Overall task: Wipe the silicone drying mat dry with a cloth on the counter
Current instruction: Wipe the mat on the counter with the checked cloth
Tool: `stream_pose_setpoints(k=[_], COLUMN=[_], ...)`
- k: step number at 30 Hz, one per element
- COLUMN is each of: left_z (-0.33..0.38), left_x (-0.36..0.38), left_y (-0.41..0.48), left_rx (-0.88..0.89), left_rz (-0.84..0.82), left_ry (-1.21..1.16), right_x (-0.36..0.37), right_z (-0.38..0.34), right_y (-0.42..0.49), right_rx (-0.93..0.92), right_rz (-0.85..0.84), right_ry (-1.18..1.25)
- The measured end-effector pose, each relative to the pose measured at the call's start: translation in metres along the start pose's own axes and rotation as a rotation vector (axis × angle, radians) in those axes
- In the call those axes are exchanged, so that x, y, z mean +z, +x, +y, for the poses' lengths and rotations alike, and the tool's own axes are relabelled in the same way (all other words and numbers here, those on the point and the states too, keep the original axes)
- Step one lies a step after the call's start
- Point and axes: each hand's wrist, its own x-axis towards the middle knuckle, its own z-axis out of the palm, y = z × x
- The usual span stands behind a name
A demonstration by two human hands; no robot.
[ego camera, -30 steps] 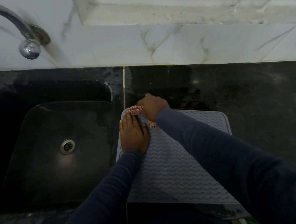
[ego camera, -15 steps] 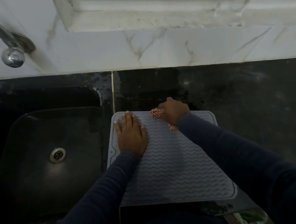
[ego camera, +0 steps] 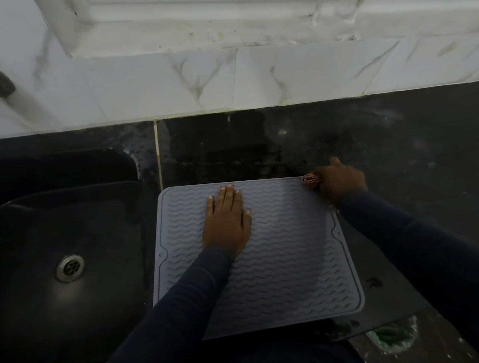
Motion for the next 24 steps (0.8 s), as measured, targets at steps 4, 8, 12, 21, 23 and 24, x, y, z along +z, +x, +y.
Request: stream_pose_setpoints(k=[4,8,12,21,23,24], left_z=[0.0,0.001,-0.001,-0.002,-0.003,-0.003], left_x=[0.001,0.001,0.001,0.002,0.002,0.002], left_y=[0.0,0.001,0.001,0.002,0.0,0.0], left_rx=[-0.006,-0.007,-0.001,-0.012,-0.035,-0.06], left_rz=[0.02,0.025,0.018,0.018,0.069,0.106], left_ry=[-0.023,-0.026,-0.012,-0.037,-0.153,-0.239], right_x=[-0.014,-0.017,0.003,-0.011,-0.015,-0.015], right_z=[-0.015,-0.094,-0.128,-0.014,-0.045,-0.066], right_y=[0.004,-0.022,-0.04,-0.01,-0.015,-0.02], right_rx=[0.109,-0.095,-0.237,0.115,0.052,-0.022], right_rz=[0.001,0.059,-0.005,-0.026,0.003,0.018], right_ry=[0.091,0.275,0.196,0.085,0.186,0.239])
